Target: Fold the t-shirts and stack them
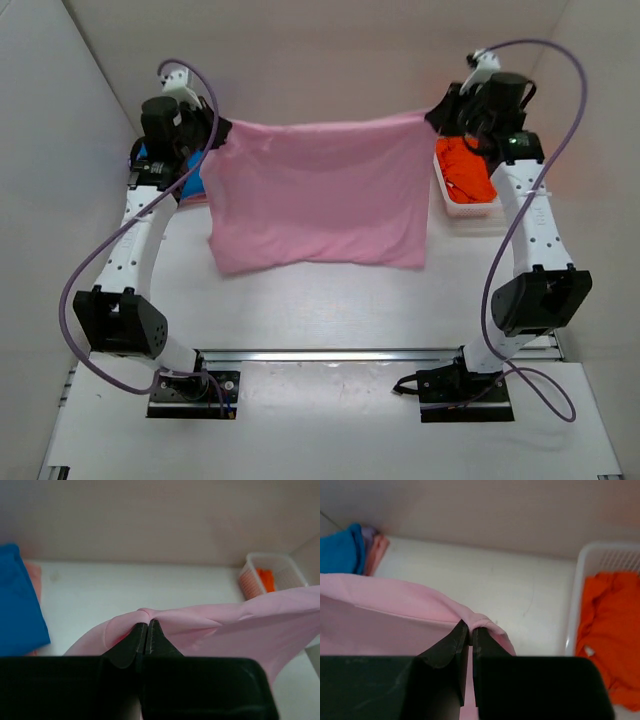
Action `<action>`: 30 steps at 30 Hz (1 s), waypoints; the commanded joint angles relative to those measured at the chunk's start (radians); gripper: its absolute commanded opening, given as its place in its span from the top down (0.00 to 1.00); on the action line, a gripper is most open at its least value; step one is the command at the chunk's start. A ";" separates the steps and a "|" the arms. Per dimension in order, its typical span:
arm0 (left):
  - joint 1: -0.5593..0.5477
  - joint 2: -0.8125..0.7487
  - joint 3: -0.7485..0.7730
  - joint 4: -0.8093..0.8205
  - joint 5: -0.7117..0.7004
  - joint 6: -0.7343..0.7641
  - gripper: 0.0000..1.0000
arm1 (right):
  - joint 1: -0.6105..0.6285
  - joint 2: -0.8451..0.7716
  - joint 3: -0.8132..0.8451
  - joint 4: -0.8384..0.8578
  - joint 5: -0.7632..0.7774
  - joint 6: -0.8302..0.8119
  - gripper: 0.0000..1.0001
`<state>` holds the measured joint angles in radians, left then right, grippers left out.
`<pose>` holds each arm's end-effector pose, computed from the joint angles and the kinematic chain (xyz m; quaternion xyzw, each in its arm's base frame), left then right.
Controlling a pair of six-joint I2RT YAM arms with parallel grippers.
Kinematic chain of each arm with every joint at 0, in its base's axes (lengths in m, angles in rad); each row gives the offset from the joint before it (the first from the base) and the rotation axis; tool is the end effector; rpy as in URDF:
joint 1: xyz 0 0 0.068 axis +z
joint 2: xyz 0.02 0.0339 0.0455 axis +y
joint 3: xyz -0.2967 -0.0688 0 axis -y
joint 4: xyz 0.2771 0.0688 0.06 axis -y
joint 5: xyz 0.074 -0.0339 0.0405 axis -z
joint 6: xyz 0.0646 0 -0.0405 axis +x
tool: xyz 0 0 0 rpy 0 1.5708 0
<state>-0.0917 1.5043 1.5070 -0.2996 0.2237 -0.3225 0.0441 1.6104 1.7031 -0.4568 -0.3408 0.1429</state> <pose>0.4052 -0.0517 0.4302 -0.0260 0.8012 -0.2093 0.5599 0.4268 0.0404 0.4473 -0.0560 0.8153 0.1912 0.5437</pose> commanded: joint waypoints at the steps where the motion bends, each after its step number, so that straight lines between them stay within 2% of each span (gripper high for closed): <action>1: 0.007 -0.038 0.134 0.050 0.005 0.013 1.00 | -0.042 0.022 0.258 -0.017 -0.009 -0.016 1.00; 3: 0.006 -0.035 0.147 0.040 0.017 0.013 1.00 | -0.043 0.060 0.340 -0.049 -0.015 -0.011 1.00; 7: 0.009 -0.085 0.055 0.049 0.032 0.011 1.00 | -0.095 0.046 0.294 -0.063 -0.052 0.000 1.00; 10: 0.000 -0.177 -0.080 0.073 0.043 0.003 1.00 | -0.099 -0.062 0.120 -0.045 -0.046 -0.020 1.00; 13: -0.017 -0.301 -0.285 0.077 0.048 0.011 1.00 | -0.110 -0.206 -0.243 0.013 -0.044 -0.006 1.00; 14: -0.017 -0.320 -0.322 0.076 0.061 0.002 1.00 | -0.127 -0.260 -0.303 0.020 -0.046 -0.003 1.00; 16: -0.023 -0.403 -0.463 0.065 0.081 -0.015 1.00 | -0.145 -0.326 -0.529 0.033 -0.053 0.012 1.00; 19: -0.052 -0.536 -0.652 0.056 0.082 -0.035 1.00 | -0.162 -0.414 -0.744 0.017 -0.067 0.018 1.00; 22: -0.078 -0.643 -0.781 0.019 0.092 -0.050 1.00 | -0.164 -0.477 -0.856 -0.020 -0.059 0.020 0.99; 23: -0.086 -0.683 -0.797 -0.008 0.097 -0.052 1.00 | -0.162 -0.498 -0.884 -0.031 -0.072 0.012 1.00; 24: -0.065 -0.787 -0.810 -0.098 0.095 -0.050 1.00 | -0.158 -0.585 -0.885 -0.089 -0.082 0.012 1.00; 26: -0.068 -0.831 -0.795 -0.110 0.085 -0.061 1.00 | -0.150 -0.633 -0.867 -0.095 -0.093 0.009 1.00; 30: -0.114 -0.831 -0.624 -0.185 0.023 -0.047 1.00 | -0.142 -0.762 -0.716 -0.098 -0.078 0.035 1.00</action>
<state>-0.1883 0.6834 0.7555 -0.4507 0.2806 -0.3695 -0.1051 0.9287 0.8433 -0.5972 -0.4198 0.1658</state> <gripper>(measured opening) 0.069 0.023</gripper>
